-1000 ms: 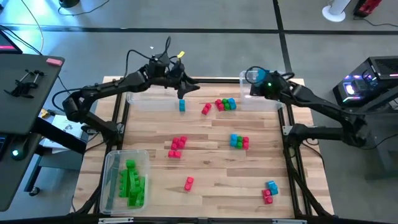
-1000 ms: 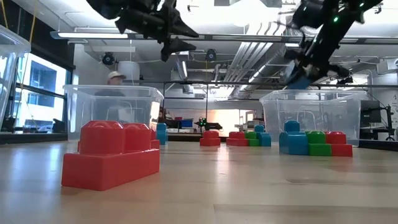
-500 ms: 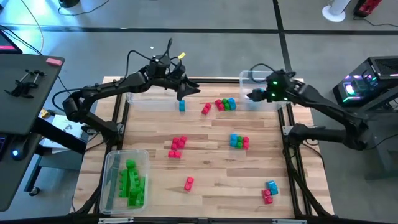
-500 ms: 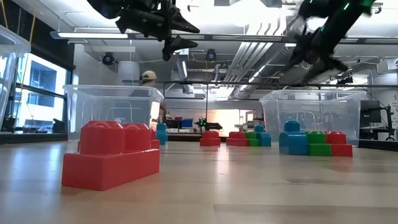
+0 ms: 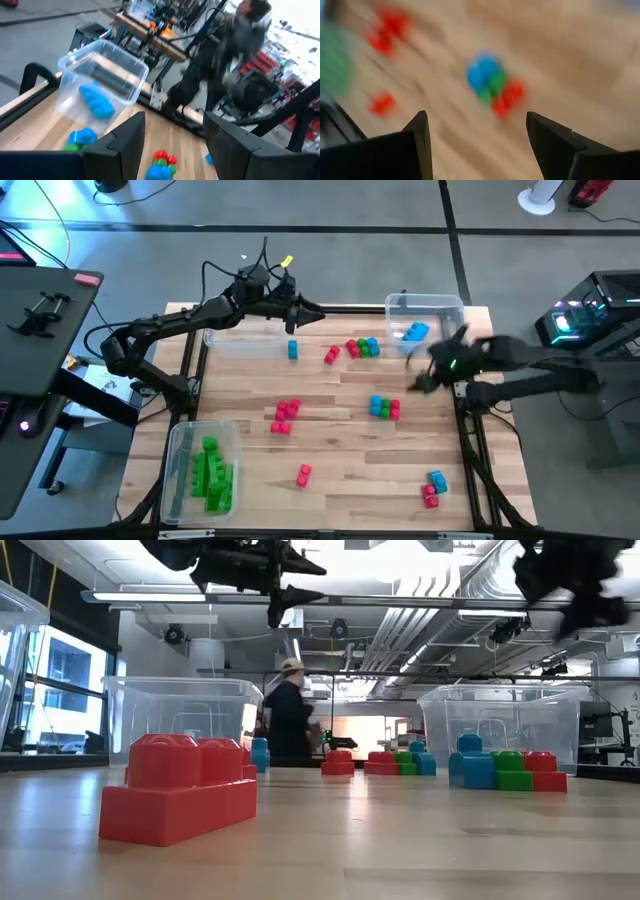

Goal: Sort blocks
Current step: Put the blue game piece into the top right transparent bin

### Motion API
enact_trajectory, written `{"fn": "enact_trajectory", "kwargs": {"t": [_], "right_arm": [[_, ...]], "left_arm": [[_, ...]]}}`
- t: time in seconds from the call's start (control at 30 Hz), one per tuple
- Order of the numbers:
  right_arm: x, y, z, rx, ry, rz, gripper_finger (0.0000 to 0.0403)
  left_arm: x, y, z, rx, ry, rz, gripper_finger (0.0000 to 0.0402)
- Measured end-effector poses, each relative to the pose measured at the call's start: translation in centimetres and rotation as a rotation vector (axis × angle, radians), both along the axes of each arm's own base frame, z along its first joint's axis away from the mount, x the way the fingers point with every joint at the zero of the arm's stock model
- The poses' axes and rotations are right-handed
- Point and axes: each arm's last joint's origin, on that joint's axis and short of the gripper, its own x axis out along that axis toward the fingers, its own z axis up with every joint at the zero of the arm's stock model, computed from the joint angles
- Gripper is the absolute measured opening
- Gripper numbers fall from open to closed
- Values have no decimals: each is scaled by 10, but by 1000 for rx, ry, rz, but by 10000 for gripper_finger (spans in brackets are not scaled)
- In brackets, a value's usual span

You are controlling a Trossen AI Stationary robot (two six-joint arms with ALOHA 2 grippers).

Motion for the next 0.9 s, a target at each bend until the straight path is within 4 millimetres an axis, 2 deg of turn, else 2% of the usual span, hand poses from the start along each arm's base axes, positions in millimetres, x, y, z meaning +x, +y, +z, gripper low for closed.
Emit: {"fn": "enact_trajectory", "kwargs": {"t": [0.2,0.3,0.5,0.67,0.9], "right_arm": [[9,58,-46,226,313,105,204],[4,85,-56,278,403,83,204],[-6,132,-70,489,447,-43,204],[-18,152,-88,463,558,-159,204],[-6,169,-106,440,569,-158,204]], "left_arm": [[1,0,5,-26,-50,8,184],[1,0,6,-25,-53,8,184],[1,0,6,-32,-53,8,184],[1,0,6,-24,-53,7,184],[1,0,6,-22,-52,6,184]]}}
